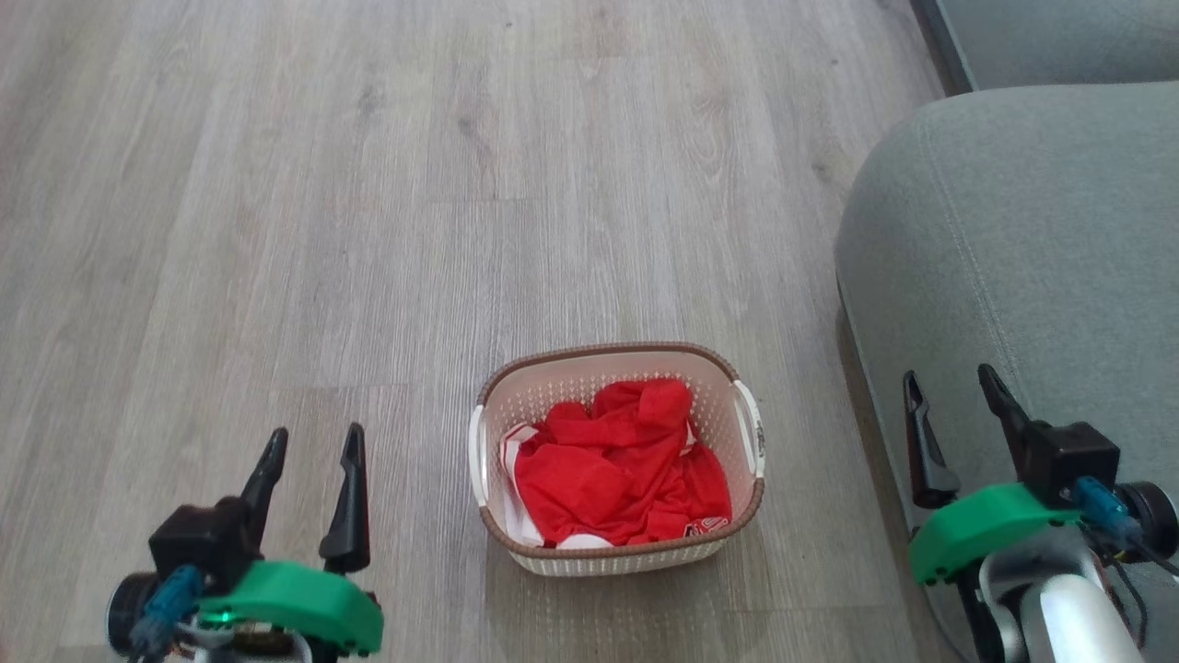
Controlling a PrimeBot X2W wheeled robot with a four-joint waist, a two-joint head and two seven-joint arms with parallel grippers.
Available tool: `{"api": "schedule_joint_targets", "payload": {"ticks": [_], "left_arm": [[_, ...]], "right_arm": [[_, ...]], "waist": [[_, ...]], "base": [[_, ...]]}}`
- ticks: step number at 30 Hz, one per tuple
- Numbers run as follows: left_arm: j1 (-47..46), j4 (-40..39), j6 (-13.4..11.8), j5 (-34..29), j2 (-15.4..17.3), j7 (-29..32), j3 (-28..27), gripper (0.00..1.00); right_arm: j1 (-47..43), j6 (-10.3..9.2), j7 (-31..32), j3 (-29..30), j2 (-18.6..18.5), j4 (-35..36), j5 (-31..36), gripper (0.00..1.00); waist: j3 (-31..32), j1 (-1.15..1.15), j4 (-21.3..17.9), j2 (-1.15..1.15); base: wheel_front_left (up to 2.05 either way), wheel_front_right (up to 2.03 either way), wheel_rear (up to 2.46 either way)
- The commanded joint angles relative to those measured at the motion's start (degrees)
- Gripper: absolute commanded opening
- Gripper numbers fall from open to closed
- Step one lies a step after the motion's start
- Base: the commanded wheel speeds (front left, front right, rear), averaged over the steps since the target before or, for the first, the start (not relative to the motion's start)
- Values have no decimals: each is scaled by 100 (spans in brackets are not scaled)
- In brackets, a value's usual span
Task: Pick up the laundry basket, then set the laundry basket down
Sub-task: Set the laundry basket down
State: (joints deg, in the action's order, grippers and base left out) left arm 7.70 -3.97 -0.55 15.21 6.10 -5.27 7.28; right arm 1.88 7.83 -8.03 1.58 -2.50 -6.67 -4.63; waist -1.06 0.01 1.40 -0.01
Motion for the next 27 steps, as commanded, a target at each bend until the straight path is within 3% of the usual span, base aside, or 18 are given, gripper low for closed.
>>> {"api": "schedule_joint_targets", "payload": {"ticks": [1, 27], "left_arm": [[-134, -245, -22, -39, 78, 13, -151, 100], [-66, -259, -159, 10, 170, 85, -111, 100]], "right_arm": [[117, -34, 40, -114, -38, 245, -27, 100], [47, -34, 193, -90, -38, 429, -75, 100]], "waist": [[22, -1, -4, 1], [96, -1, 30, 1]], "base": [[0, 0, 0], [0, 0, 0]]}}
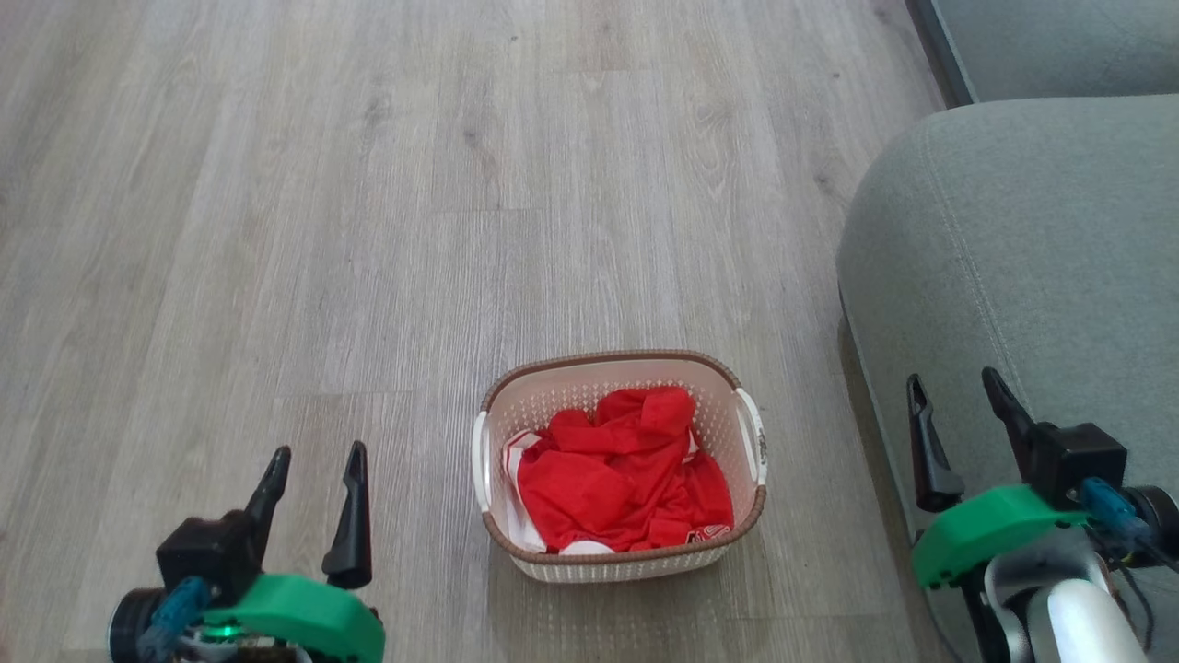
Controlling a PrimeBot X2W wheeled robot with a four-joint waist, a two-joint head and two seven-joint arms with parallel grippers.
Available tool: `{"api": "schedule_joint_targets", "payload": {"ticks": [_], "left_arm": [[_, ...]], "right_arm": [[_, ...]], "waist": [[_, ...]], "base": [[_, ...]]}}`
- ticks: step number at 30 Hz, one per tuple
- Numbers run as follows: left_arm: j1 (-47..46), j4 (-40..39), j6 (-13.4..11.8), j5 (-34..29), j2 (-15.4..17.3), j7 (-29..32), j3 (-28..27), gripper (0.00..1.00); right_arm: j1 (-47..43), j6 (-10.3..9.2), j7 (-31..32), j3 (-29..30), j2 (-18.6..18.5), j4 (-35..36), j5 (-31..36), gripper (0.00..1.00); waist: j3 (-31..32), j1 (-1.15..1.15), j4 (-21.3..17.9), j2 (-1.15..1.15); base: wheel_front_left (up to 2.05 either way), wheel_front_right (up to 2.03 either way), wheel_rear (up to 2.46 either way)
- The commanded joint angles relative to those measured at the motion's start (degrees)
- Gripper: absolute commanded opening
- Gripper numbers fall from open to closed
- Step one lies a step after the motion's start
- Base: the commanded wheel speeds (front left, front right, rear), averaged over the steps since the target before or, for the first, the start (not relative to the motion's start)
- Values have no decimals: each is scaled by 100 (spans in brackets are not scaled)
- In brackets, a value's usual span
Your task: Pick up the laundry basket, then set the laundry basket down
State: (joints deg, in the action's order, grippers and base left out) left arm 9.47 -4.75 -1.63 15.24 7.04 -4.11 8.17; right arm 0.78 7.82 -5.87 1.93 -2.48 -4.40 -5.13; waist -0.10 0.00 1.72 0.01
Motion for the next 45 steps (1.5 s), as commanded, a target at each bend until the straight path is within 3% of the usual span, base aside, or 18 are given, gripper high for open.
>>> {"api": "schedule_joint_targets", "payload": {"ticks": [1, 6, 7, 10, 45], "left_arm": [[-242, -179, -56, 9, 78, -33, -197, 100], [-247, -177, -74, 21, 84, -36, -178, 100], [-245, -175, -71, 29, 86, -36, -172, 0], [16, 169, -45, 37, -23, -2, 51, 0], [-435, 672, 226, 2311, -37, 197, -250, 0]], "right_arm": [[161, -33, -25, -126, -40, 197, -15, 100], [174, -33, -16, -132, -40, 209, -18, 100], [173, -33, -12, -132, -40, 210, -17, 0], [-21, 0, 1, -14, 14, -171, -27, 0], [136, -9, 338, 103, -15, -394, -2496, 0]], "waist": [[1, 0, -2, -1], [-13, 0, -4, -1], [-13, 0, -3, -1], [-12, 0, -5, 0], [-11, 0, -52, 0]], "base": [[0, 0, 0], [0, 0, 0], [0, 0, 0], [0, 0, 0], [0, 0, 0]]}}
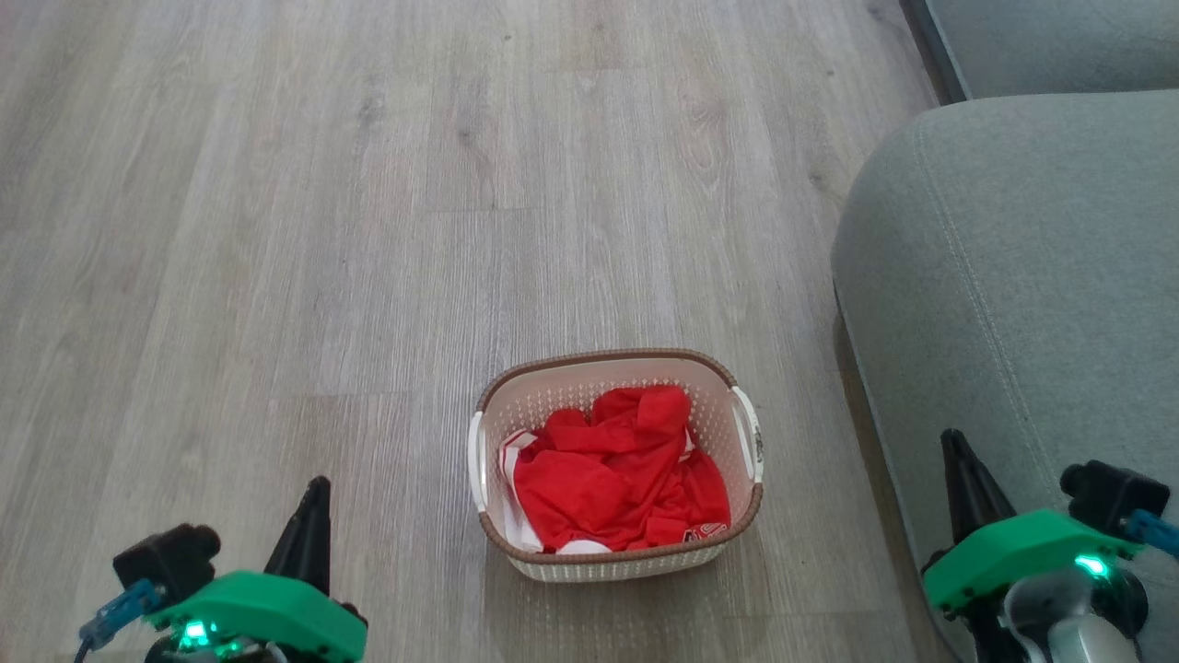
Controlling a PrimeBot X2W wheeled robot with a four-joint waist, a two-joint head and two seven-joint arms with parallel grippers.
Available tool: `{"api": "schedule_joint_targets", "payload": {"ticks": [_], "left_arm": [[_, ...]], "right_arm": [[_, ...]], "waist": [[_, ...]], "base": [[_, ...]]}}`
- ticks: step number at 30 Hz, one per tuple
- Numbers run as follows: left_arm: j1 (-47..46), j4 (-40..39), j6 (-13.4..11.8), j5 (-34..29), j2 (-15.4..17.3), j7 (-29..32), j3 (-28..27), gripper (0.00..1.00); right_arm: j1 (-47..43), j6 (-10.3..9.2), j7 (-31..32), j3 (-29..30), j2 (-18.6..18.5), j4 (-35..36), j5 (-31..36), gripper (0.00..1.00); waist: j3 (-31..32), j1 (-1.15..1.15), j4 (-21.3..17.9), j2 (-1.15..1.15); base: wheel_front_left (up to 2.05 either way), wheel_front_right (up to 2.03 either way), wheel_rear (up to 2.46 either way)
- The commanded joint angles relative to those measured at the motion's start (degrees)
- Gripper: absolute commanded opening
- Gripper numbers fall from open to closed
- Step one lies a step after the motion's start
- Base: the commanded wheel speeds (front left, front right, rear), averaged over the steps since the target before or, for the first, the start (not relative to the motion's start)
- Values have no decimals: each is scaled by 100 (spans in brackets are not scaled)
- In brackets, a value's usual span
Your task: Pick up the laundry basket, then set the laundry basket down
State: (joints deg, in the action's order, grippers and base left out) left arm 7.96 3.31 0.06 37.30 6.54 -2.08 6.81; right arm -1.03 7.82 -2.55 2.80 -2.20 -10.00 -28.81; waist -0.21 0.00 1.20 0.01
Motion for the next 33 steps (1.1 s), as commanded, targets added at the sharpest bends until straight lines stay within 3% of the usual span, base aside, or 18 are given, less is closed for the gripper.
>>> {"api": "schedule_joint_targets", "payload": {"ticks": [1, 33], "left_arm": [[-296, -123, 64, 167, 11, 0, -123, 0], [-690, 298, 310, 2172, -58, 234, -467, 0]], "right_arm": [[321, -10, 16, 20, -43, 160, -195, 0], [465, -18, 331, 139, -59, -43, -2425, 0]], "waist": [[0, 0, -2, 0], [1, 0, -45, 0]], "base": [[0, 0, 0], [0, 0, 0]]}}
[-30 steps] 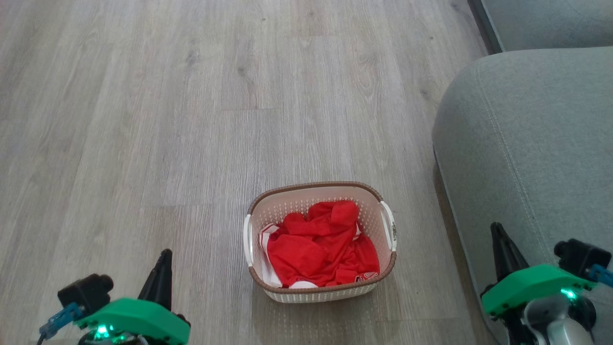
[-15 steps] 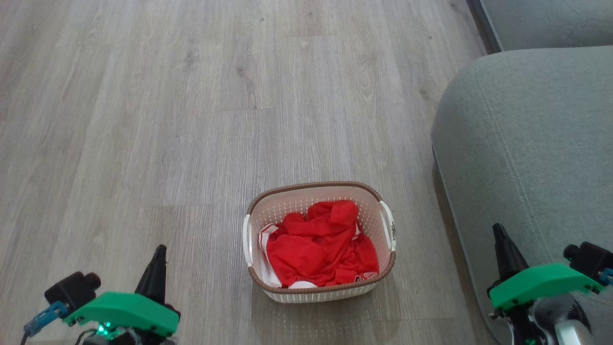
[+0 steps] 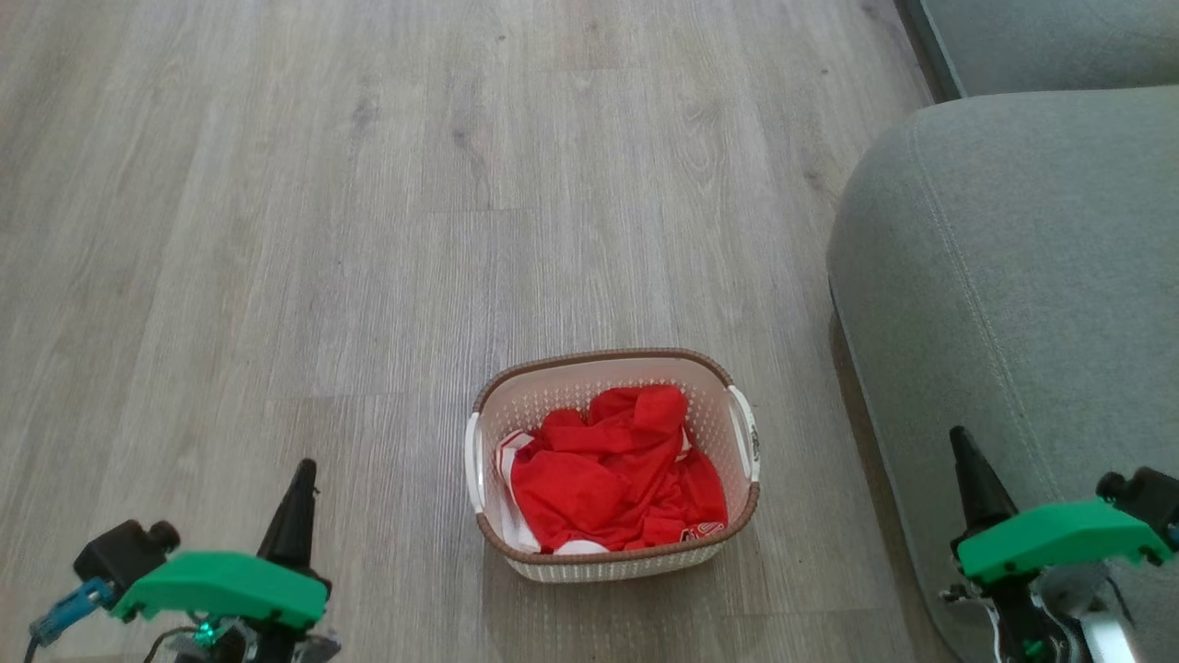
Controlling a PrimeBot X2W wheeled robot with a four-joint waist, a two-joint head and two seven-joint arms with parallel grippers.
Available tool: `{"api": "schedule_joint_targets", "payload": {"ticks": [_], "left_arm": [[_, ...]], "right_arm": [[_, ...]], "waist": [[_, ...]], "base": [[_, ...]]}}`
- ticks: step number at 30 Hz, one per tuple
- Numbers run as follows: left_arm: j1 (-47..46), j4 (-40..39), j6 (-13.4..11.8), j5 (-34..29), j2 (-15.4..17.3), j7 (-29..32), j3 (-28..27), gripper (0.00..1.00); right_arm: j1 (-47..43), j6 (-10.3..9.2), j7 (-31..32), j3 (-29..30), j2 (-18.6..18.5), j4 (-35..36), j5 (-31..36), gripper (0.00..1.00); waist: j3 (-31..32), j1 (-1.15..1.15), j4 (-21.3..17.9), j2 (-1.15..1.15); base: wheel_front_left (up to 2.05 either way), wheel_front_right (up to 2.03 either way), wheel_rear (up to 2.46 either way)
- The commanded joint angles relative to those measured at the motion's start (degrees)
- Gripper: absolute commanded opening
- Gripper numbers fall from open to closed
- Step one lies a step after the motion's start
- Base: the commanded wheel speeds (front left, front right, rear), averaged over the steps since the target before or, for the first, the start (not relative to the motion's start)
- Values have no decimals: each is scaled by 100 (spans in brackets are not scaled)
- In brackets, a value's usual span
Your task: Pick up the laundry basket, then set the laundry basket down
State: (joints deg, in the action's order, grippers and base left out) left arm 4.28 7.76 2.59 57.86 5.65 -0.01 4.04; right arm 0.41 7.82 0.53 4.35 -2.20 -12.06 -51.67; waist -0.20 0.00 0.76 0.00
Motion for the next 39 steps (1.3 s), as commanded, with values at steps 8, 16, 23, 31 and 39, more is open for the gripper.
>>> {"api": "schedule_joint_targets", "payload": {"ticks": [8, 16, 23, 31, 39], "left_arm": [[-421, -39, 118, 609, 9, 91, -283, 0], [-522, 70, 180, 1102, -15, 157, -378, 0], [-597, 152, 226, 1471, -34, 208, -451, 0], [-698, 261, 287, 1962, -60, 277, -550, 0], [-799, 370, 349, 2451, -88, 347, -650, 0]], "right_arm": [[357, -20, 101, 15, -62, 112, -693, 0], [393, -22, 181, 46, -65, 61, -1250, 0], [420, -24, 241, 70, -68, 23, -1667, 0], [456, -26, 321, 101, -71, -28, -2223, 0], [493, -28, 401, 133, -73, -79, -2779, 0]], "waist": [[0, 0, -11, 0], [1, 0, -22, 0], [1, 0, -30, 0], [1, 0, -41, 0], [2, 0, -52, 0]], "base": [[0, 0, 0], [0, 0, 0], [0, 0, 0], [0, 0, 0], [0, 0, 0]]}}
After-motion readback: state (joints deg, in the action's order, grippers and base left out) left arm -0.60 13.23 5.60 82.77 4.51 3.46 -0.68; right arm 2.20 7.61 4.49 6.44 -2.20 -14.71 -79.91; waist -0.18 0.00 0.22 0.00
